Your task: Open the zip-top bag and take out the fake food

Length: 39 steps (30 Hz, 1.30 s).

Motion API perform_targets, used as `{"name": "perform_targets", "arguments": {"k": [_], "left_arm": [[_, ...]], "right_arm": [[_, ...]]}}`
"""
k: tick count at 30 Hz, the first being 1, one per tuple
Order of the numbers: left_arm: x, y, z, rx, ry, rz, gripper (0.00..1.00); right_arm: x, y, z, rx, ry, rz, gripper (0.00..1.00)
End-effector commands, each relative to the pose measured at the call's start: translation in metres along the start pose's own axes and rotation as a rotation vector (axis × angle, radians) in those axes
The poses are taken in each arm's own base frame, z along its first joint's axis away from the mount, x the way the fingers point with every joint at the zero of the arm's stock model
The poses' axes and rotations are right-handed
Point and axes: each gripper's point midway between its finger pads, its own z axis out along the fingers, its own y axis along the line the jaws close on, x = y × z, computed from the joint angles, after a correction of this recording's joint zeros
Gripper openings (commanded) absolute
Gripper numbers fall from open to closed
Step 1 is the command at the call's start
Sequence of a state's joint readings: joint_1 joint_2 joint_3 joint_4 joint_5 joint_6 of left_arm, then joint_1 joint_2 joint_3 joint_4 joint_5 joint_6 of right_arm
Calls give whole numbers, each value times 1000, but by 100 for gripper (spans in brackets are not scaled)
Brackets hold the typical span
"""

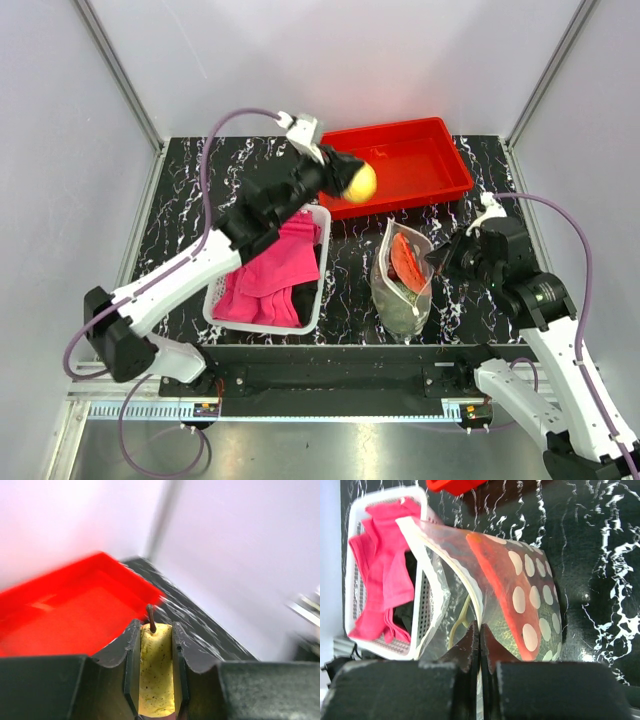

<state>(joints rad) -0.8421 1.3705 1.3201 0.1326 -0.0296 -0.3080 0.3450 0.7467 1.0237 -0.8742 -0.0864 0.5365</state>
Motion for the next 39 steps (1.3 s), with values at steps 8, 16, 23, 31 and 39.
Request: {"name": "perform_targets", "arguments": {"k": [8,16,23,31,39], "left_arm": [[46,137,116,-196,42,-50,0],[118,215,145,-300,135,-153,0],[186,251,144,-332,281,-253,0],[207,258,121,-337,361,-248,70],[138,196,100,-174,347,-293,72]], "right_arm": [[-18,-5,-7,32,-129,71,0],[-13,3,-13,-22,-107,23,0],[-13,-2,-12,6,-91,-19,0],[2,-1,-7,-13,-31,16,0],[0,4,-17,-30,4,-102,2]]}}
